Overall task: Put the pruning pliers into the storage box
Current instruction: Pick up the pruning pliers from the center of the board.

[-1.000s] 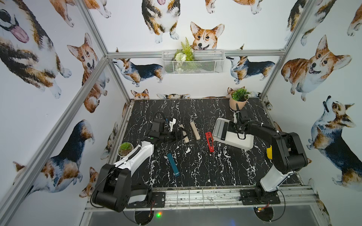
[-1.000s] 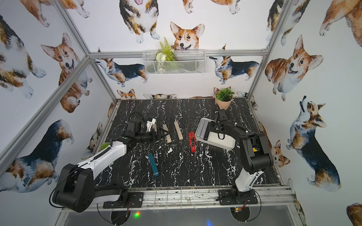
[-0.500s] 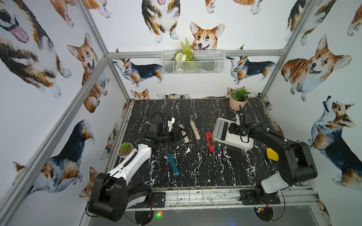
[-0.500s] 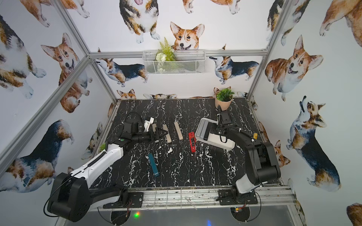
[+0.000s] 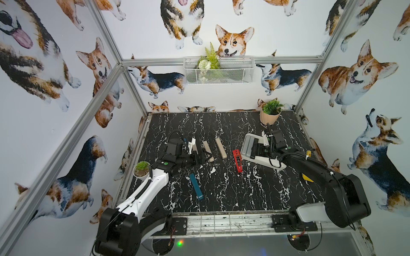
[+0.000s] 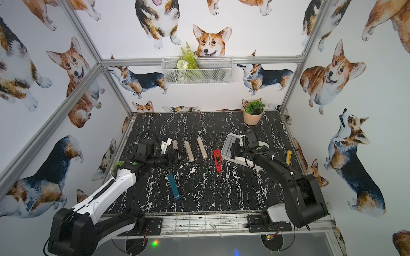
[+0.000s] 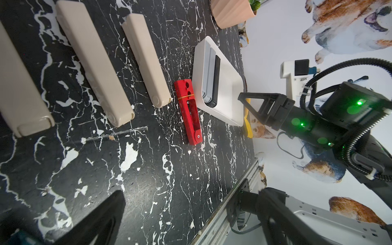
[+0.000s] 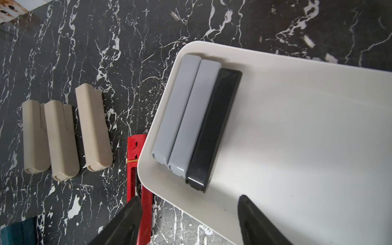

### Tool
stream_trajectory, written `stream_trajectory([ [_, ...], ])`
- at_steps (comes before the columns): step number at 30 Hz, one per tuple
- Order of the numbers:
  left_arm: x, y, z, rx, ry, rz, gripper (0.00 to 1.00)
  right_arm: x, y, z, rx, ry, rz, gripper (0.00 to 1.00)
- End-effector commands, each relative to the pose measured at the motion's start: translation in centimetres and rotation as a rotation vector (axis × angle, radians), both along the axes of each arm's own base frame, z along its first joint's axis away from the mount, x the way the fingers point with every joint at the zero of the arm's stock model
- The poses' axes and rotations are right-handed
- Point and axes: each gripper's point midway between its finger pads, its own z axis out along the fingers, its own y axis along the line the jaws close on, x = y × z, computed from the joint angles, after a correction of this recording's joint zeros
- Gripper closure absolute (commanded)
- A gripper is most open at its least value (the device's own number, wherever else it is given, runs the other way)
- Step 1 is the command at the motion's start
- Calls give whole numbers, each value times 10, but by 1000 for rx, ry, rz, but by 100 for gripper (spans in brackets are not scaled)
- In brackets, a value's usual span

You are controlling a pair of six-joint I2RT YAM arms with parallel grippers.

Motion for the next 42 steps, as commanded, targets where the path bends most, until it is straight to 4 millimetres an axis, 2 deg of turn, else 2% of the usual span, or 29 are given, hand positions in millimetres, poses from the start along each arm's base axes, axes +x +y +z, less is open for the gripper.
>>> stream_trajectory([
  [1,-8,5,-7,22,25,8,0,-10,12,1,26,10,5,26],
  [20,-48,25,-22,91,143,37,0,-71,106,5,44,-1,162,29],
  [34,-72,42,-28,150,200,84,0,-111,180,-4,55,21,317,30],
  [42,-87,53,-33,189,254,127,0,-132,214,-5,85,20,394,30],
])
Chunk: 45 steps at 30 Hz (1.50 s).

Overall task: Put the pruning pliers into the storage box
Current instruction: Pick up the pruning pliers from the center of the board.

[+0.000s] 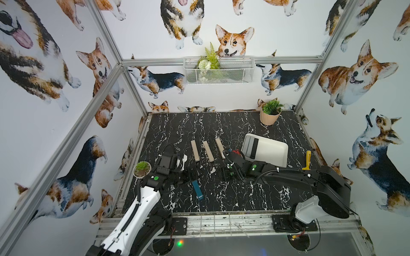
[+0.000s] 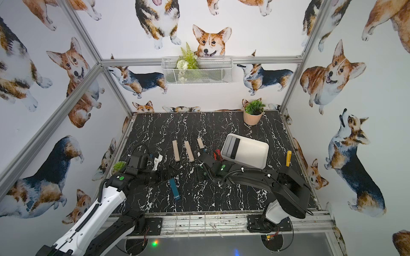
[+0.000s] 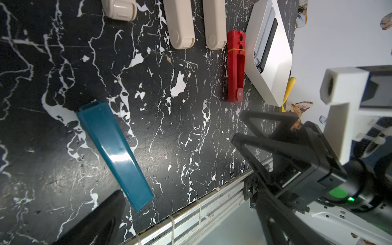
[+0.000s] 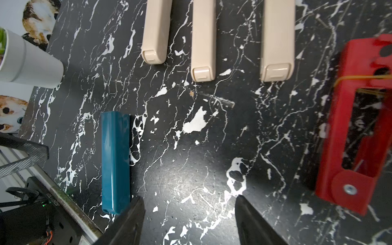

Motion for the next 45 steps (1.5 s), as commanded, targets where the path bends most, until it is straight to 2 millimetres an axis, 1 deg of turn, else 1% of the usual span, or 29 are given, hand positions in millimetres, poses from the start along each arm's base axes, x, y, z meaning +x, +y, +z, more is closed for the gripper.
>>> stream_trajectory([
  [1,-9,8,-3,30,41,29,0,-2,17,8,54,-9,2,30],
  [6,-17,12,-3,37,63,49,0,-15,35,6,64,-1,42,30],
  [11,-25,18,-8,57,99,79,0,-28,56,1,63,13,85,31],
  [15,-28,24,-6,68,91,112,0,-37,72,-3,60,31,122,31],
  [20,-31,26,-6,69,103,124,0,-46,87,-11,52,46,162,31],
  [26,-40,32,-5,96,121,135,0,-54,98,-25,41,68,195,32],
  [32,-49,37,-5,110,137,149,0,-61,107,-33,36,81,227,33],
  [37,-57,43,-3,120,136,172,0,-64,112,-41,19,90,251,33],
  [45,-64,45,2,115,131,178,0,-67,117,-56,-12,108,270,34],
])
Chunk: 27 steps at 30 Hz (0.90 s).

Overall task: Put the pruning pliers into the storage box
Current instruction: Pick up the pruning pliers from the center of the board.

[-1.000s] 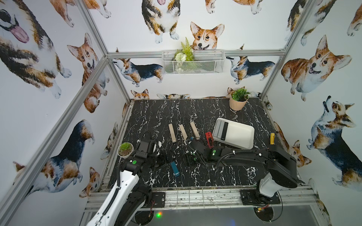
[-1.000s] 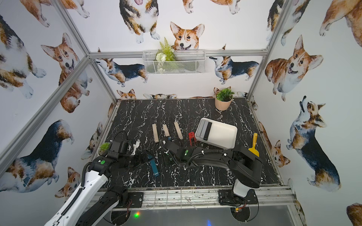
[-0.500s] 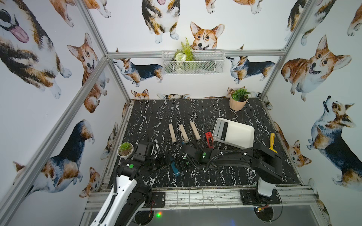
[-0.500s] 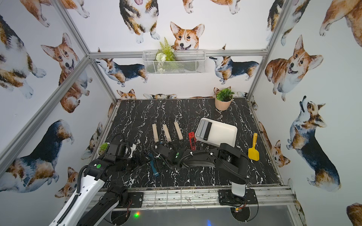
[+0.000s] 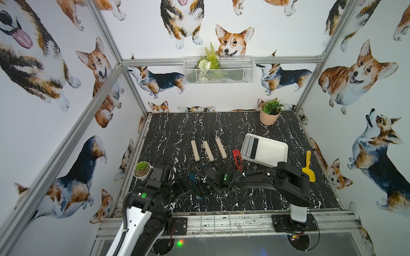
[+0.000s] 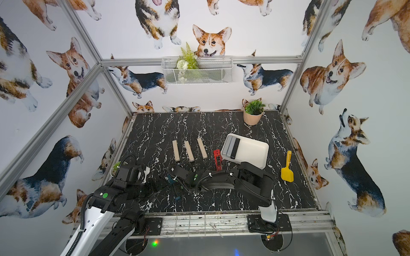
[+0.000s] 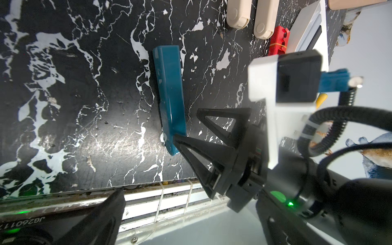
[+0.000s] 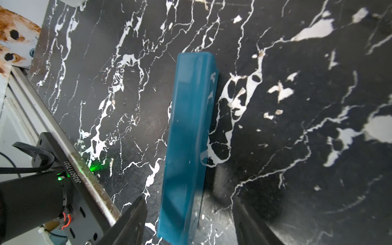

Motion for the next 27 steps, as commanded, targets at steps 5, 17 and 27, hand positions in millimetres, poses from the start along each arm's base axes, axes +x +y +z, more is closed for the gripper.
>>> stream_trajectory([
  [5,-12,6,-3,10,30,24,0,-2,10,-6,-8,2,29,36],
  [17,-18,1,-9,-50,35,40,0,-2,11,-20,-81,2,35,47],
  [27,-19,0,-9,-59,29,38,0,-1,6,-32,-128,4,24,60],
])
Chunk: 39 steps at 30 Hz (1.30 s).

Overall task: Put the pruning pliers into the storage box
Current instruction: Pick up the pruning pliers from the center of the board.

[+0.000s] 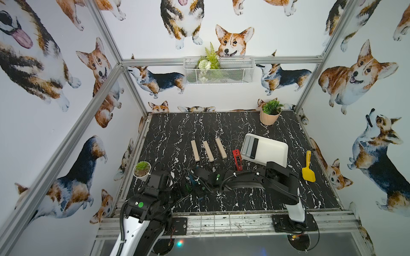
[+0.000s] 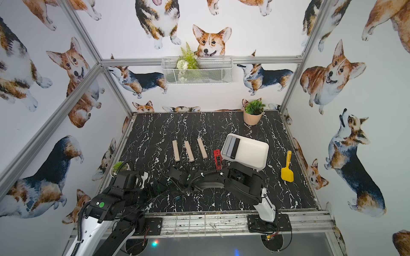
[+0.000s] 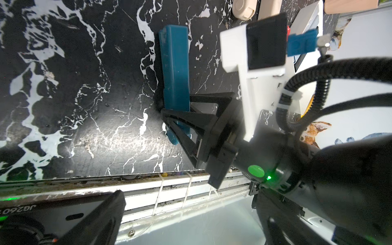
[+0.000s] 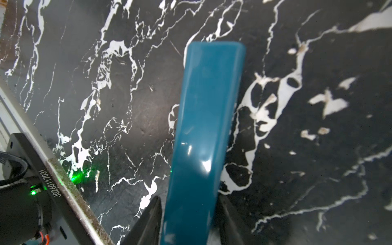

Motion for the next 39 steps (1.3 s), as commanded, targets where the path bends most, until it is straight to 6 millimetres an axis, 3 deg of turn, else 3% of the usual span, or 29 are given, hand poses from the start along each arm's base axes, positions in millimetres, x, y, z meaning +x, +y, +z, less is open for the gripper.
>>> stream_trajectory([
  [1,-2,-1,-1,-12,15,3,0,0,-13,-11,-69,1,-12,62],
  [8,1,-5,-2,-23,12,-8,0,4,-19,-13,-94,-15,-32,70],
  [20,9,-12,-3,-53,0,-27,0,17,-44,-5,-121,-47,-93,100],
  [39,40,-32,0,-107,-64,-90,0,38,-76,23,-78,-87,-180,100],
])
